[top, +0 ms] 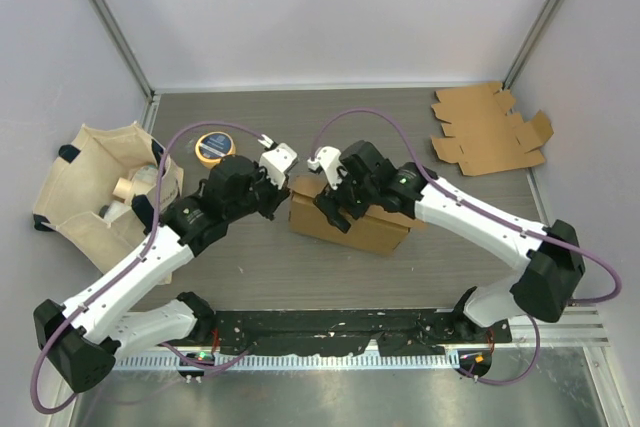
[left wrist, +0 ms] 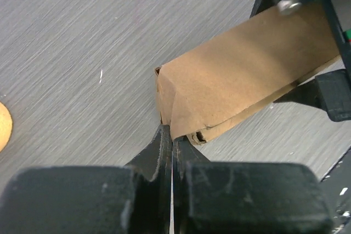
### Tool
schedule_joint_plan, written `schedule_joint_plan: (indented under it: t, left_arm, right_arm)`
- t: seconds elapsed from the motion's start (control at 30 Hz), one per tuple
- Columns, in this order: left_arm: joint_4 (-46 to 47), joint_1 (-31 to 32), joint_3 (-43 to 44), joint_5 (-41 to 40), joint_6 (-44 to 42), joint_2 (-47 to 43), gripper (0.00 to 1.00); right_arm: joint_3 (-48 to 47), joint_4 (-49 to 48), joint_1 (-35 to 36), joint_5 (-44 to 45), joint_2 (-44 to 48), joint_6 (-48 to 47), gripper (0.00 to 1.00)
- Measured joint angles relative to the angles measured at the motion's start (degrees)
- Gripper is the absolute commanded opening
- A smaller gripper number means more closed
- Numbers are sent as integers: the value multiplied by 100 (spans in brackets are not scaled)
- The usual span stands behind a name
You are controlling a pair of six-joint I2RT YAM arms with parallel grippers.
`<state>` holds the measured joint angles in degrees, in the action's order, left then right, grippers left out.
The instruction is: Fold the paper box
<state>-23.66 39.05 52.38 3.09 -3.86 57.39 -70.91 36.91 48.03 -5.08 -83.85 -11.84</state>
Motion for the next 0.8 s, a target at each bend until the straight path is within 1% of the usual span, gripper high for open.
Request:
schedule_joint_plan:
  t: [0.23, 0.4, 0.6, 0.8]
  left_arm:
    - [-153, 33, 376, 28, 767, 4, 0]
    - [-289, 61, 417, 184, 1169, 94, 0]
    - [-428, 48, 286, 160, 1493, 63, 0]
    - [-446, 24, -177, 68, 1574, -426, 0]
  right_arm:
    - [192, 125, 72, 216, 1034, 1062, 87]
    - [549, 111, 87, 234, 1727, 1292, 88]
    - [636, 72, 83, 162, 1504, 1349, 90]
    - [649, -118, 313, 190, 1276, 1012, 90]
